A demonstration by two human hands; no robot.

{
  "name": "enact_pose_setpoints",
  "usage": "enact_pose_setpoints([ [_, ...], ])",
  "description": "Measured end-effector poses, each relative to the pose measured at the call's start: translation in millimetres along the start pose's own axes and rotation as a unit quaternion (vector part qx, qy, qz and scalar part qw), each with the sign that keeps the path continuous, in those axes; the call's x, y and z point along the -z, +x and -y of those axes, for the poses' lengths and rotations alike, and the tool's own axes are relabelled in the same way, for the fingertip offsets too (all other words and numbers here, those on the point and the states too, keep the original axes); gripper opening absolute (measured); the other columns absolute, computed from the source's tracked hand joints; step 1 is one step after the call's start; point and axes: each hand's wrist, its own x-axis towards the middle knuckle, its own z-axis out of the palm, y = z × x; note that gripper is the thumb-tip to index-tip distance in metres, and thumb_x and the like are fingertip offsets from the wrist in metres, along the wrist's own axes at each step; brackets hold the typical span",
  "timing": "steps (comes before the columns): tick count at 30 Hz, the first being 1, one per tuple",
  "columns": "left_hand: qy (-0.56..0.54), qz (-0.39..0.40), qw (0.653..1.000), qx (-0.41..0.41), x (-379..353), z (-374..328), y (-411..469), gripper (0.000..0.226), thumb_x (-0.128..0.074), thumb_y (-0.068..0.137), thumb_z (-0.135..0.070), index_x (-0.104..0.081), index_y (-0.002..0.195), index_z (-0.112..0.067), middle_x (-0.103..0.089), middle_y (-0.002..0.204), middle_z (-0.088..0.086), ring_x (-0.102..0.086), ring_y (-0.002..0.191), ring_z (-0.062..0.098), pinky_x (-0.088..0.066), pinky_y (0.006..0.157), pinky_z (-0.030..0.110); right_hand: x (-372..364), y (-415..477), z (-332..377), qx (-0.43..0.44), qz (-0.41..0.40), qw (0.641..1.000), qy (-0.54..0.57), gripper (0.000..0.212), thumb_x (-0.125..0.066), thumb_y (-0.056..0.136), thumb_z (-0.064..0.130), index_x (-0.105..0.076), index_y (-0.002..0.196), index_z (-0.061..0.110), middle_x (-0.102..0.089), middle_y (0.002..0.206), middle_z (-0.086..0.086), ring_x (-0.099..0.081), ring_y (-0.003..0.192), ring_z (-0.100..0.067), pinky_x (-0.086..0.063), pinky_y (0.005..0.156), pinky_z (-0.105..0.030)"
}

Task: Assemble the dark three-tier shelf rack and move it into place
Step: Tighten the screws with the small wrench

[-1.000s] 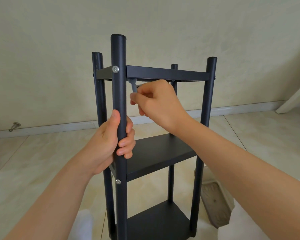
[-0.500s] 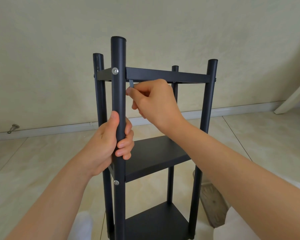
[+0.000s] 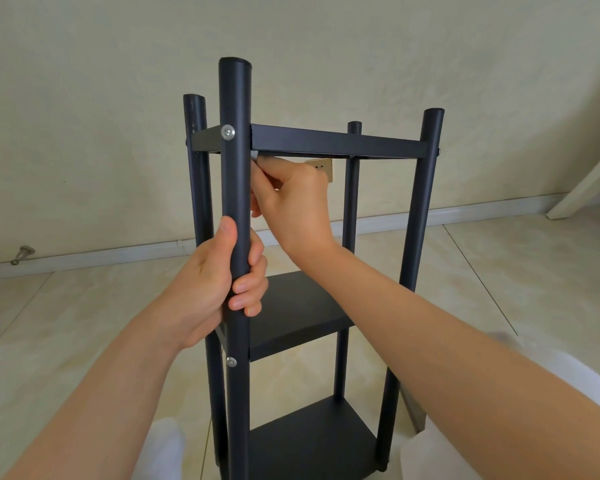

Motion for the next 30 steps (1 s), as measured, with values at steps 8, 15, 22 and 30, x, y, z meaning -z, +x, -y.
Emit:
enact_pose_setpoints([
  [8, 0.000, 0.005, 1.000, -0.001, 1, 1, 0, 0.066, -0.058, 0.062, -0.091, -0.053, 0.067, -0.026, -0.034, 0.051, -0.005, -0.032, 0.040, 0.009, -0.042, 0.046, 0.024, -7, 0, -7, 0.024, -0.003, 1.000, -0.005, 0.036, -0.057, 0.098, 0.006, -0.061, 0.063, -0.002, -0.058, 0.053, 0.001, -0.052, 0.048, 0.005, -0.049, 0.058, -0.021],
  [15, 0.014, -0.012, 1.000, 0.000, 3, 0, 0, 0.064, -0.049, 0.070, -0.089, -0.052, 0.068, -0.025, -0.033, 0.052, -0.004, -0.031, 0.041, 0.011, -0.042, 0.047, 0.024, 6, -9, -14, 0.000, 0.098, 0.991, -0.090, 0.039, -0.054, 0.098, 0.008, -0.053, 0.059, -0.001, -0.056, 0.053, -0.012, -0.052, 0.053, -0.025, -0.044, 0.061, -0.036],
  [22, 0.030, -0.024, 0.999, -0.007, 2, -1, 3, 0.058, -0.042, 0.074, -0.082, -0.052, 0.066, -0.025, -0.033, 0.053, -0.003, -0.031, 0.042, 0.012, -0.044, 0.047, 0.025, 48, -19, -27, -0.092, 0.158, 0.968, -0.170, 0.028, -0.055, 0.098, 0.019, -0.071, 0.079, 0.007, -0.050, 0.054, 0.005, -0.042, 0.049, -0.011, -0.034, 0.056, -0.030],
  [30, 0.036, -0.031, 0.999, -0.008, 1, -1, 7, 0.058, -0.043, 0.074, -0.082, -0.053, 0.065, -0.026, -0.034, 0.053, -0.002, -0.032, 0.042, 0.012, -0.045, 0.047, 0.027, 104, -20, -45, -0.196, 0.168, 0.934, -0.248, 0.029, -0.054, 0.098, 0.017, -0.072, 0.076, 0.009, -0.053, 0.055, 0.003, -0.047, 0.046, -0.007, -0.036, 0.048, -0.014],
])
